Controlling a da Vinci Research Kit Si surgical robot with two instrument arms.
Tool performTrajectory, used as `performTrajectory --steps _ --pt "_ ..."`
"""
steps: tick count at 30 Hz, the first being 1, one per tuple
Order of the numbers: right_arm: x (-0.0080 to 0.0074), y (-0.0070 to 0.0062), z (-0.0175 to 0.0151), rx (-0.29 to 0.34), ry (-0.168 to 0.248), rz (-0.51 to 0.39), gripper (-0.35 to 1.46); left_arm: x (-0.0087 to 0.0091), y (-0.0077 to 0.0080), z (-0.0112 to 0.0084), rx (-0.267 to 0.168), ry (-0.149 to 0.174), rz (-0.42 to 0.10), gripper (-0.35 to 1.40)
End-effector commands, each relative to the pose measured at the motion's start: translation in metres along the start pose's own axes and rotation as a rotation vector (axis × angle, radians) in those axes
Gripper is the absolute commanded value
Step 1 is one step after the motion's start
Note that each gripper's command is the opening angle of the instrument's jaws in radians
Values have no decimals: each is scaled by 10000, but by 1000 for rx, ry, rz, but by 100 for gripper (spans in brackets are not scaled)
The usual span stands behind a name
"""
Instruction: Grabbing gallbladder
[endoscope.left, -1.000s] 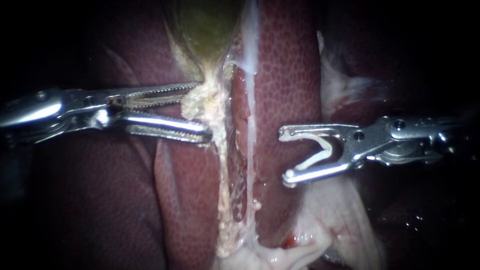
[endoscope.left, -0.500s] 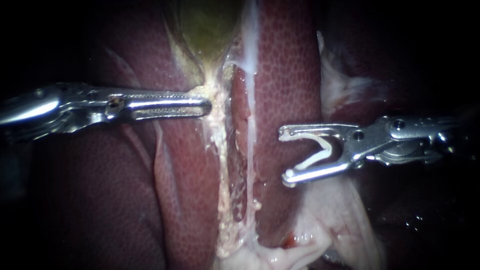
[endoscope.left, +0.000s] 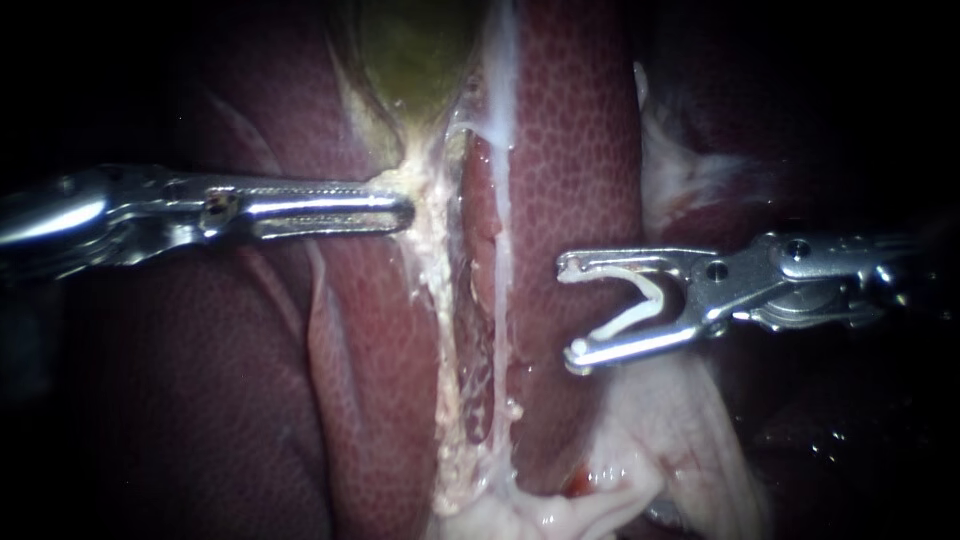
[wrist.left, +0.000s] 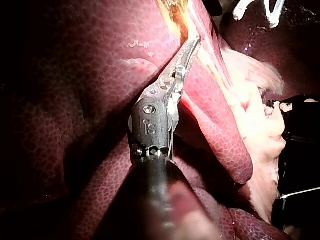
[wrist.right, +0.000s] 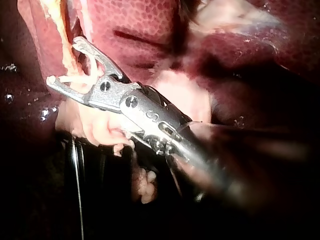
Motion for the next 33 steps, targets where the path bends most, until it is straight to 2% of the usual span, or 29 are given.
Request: performTrajectory --steps 1,6,15,18,23,33 --pt "0 0 0 0 0 0 59 -2 1 -2 3 0 -2 -35" --pt "0 0 0 0 0 0 59 -16 5 -17 11 1 -11 -35" --pt "-1 0 0 0 0 0 59 -46 15 -49 -7 7 -38 -35" --pt "-1 0 0 0 0 0 59 -54 15 -58 -15 -1 -45 -35" --pt "-1 0 0 0 0 0 59 -58 16 -65 -23 -3 -43 -35" --pt "-1 1 0 0 0 0 59 -57 16 -65 -32 -3 -44 -35"
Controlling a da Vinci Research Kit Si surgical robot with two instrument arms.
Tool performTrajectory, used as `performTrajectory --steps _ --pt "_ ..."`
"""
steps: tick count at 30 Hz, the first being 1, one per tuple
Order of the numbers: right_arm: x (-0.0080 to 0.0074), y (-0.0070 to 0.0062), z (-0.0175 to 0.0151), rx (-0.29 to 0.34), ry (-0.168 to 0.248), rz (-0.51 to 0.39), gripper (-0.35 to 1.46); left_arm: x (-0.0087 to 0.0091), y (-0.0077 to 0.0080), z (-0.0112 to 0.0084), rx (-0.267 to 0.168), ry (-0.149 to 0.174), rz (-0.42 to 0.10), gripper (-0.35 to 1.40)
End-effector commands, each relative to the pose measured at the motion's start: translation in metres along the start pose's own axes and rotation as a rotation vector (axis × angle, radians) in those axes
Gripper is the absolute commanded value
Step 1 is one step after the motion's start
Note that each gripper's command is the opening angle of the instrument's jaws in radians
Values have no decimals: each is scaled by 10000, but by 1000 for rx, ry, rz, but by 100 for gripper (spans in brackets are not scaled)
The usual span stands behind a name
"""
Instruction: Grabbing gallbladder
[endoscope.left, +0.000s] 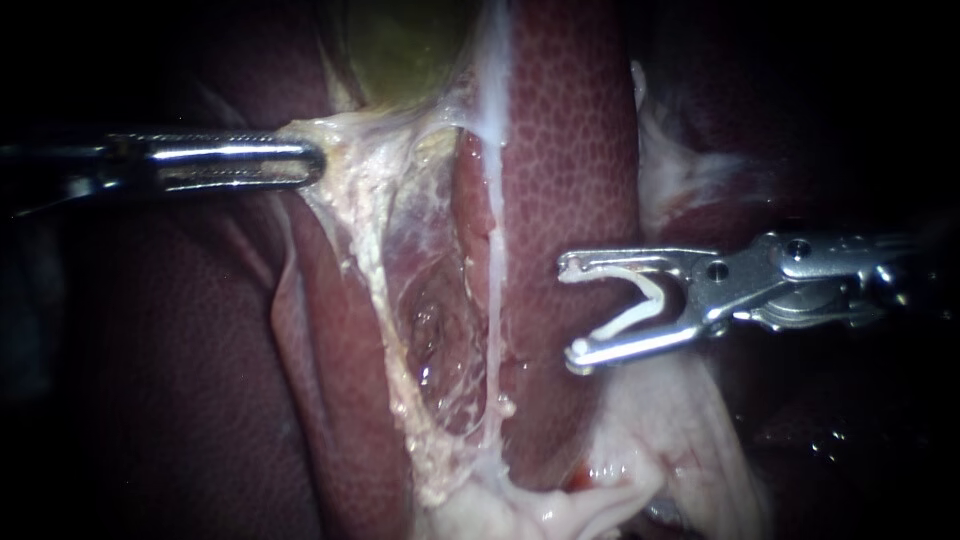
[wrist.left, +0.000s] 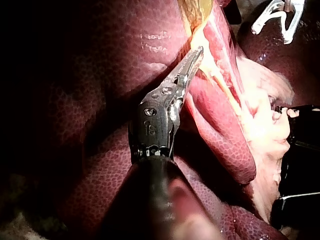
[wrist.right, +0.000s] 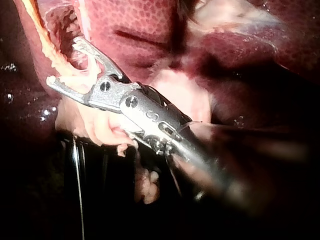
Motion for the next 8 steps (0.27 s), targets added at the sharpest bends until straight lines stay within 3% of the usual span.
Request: performTrajectory --steps 1,8 --pt "0 0 0 0 0 0 59 1 0 0 -2 0 0 -35" --pt "0 0 0 0 0 0 59 1 0 0 -5 0 0 -35"
